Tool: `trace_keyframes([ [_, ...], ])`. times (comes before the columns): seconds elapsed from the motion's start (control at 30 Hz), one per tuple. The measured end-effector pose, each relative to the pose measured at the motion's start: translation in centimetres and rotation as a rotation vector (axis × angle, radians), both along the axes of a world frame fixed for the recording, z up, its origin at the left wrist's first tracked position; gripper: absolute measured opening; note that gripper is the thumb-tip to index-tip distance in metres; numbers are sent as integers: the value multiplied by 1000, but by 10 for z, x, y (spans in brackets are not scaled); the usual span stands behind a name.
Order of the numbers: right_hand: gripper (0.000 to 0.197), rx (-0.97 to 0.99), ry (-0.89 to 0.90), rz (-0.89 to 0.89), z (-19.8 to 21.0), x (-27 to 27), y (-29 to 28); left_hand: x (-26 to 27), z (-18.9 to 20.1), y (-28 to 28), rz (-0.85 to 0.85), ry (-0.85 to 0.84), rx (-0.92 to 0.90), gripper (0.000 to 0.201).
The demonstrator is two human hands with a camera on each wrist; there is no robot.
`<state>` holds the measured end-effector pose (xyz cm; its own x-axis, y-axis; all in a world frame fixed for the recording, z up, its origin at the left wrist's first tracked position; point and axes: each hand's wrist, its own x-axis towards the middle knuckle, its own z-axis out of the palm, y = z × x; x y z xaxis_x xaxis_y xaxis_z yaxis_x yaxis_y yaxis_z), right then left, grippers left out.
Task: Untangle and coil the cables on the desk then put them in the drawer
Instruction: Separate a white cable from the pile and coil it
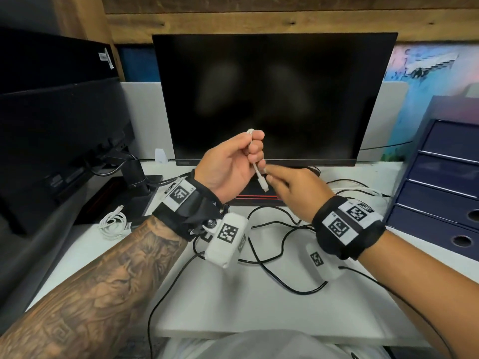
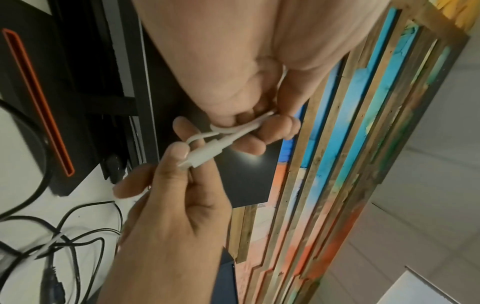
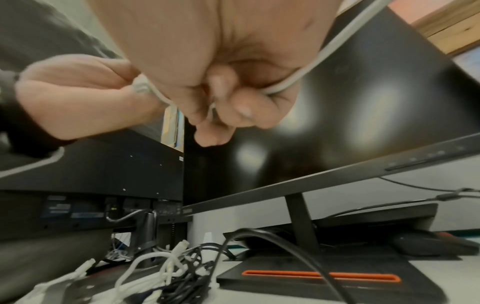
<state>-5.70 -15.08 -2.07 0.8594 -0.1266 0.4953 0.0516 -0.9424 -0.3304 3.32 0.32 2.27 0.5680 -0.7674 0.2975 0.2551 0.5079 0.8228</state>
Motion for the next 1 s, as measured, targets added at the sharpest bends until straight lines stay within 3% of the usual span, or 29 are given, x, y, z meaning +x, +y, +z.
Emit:
trace_keyframes([
  [0.2,23,-40,112,74,3,-2,18,4,-7,-5,215,75,-81,23],
  [0.37,23,50,231,117,6,-5,21,7,-10,-6,260,177,-141,23],
  [0.57,29,-9,335,187,10,-10,24,10,-11,-4,331,232,-153,20],
  [0.67,30,-143,269,144,20,-13,21,9,-16,-7,429,49,-17,18],
  [0.83,22,-439,56,41,43,-23,11,2,-31,-10,497,-686,418,19],
  [0.9,19,-489,-19,15,47,-25,7,-2,-33,-10,361,-766,525,29],
  [1.0,17,-457,-137,51,55,-27,-1,-3,-25,-8,212,-753,602,50],
])
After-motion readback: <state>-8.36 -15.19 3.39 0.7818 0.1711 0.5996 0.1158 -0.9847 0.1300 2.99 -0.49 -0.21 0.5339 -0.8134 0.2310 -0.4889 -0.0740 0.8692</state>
